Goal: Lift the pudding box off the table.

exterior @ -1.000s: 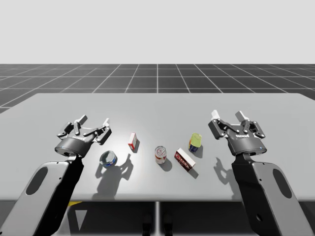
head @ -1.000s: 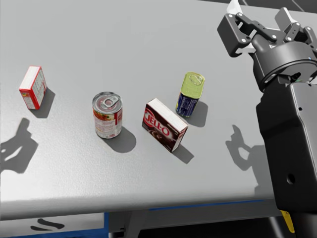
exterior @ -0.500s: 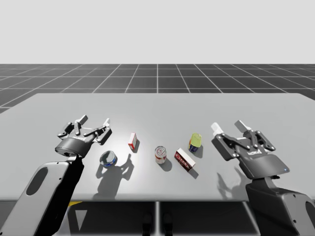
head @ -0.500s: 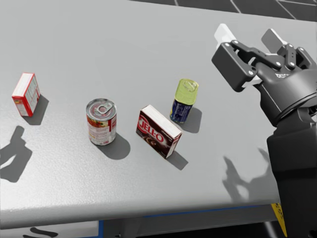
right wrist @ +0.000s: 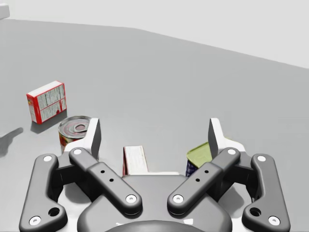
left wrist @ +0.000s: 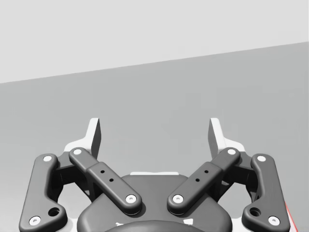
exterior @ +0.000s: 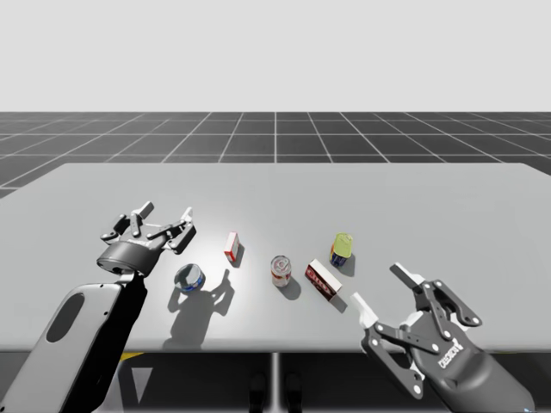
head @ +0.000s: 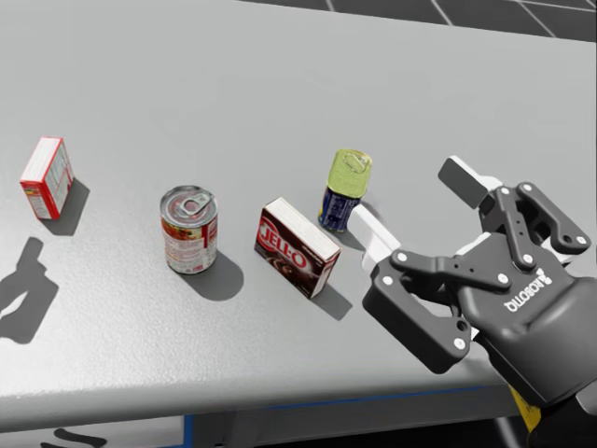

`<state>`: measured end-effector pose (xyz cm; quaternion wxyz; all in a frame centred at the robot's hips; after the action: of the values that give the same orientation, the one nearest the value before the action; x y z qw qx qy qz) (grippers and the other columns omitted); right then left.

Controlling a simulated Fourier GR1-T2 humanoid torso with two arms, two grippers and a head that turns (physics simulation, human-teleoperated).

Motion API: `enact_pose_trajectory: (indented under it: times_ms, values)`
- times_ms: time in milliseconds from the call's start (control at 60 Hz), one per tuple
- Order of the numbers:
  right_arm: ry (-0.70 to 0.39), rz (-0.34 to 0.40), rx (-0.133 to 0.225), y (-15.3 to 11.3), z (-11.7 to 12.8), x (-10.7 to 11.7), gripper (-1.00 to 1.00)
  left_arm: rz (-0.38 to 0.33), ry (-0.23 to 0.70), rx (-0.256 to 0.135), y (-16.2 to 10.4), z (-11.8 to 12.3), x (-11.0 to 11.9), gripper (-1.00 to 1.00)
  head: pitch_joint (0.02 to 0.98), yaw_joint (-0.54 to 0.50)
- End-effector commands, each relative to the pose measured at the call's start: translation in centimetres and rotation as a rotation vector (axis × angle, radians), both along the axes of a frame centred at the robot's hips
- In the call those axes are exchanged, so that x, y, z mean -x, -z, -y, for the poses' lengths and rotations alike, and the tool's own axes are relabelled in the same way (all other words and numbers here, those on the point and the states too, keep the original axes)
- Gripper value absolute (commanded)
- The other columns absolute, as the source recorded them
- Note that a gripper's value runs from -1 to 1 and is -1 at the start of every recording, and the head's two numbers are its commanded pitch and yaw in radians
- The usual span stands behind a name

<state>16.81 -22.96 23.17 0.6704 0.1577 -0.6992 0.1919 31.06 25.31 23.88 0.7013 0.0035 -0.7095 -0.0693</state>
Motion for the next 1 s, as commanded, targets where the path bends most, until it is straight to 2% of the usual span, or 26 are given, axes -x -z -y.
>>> enact_pose_trajectory:
  times_ms: [17,117,283,583,1000]
  values:
    - [-0.084,-0.054,0.030,2.7,-1.3,1.9,-1.00,0.000,0.000,-0.002,0.0,0.1,0.0,-1.00,0.884,-0.23]
    - [-0.092,-0.093,0.025,4.1,-1.7,1.8,-1.00,-0.001,0.001,-0.004,0.1,0.1,0.0,-1.00,0.885,-0.23]
    - [-0.079,-0.137,0.037,5.8,-2.1,1.0,-1.00,0.000,0.001,-0.005,0.1,0.1,0.0,-1.00,0.886,-0.23]
    - [-0.011,-0.186,0.067,8.7,-2.8,-2.3,-1.00,0.000,-0.001,-0.006,0.1,0.1,0.0,-1.00,0.889,-0.22]
    - [0.027,-0.280,0.072,9.8,-4.6,-6.2,-1.00,0.000,-0.006,-0.002,0.0,0.0,0.0,-1.00,0.891,-0.21]
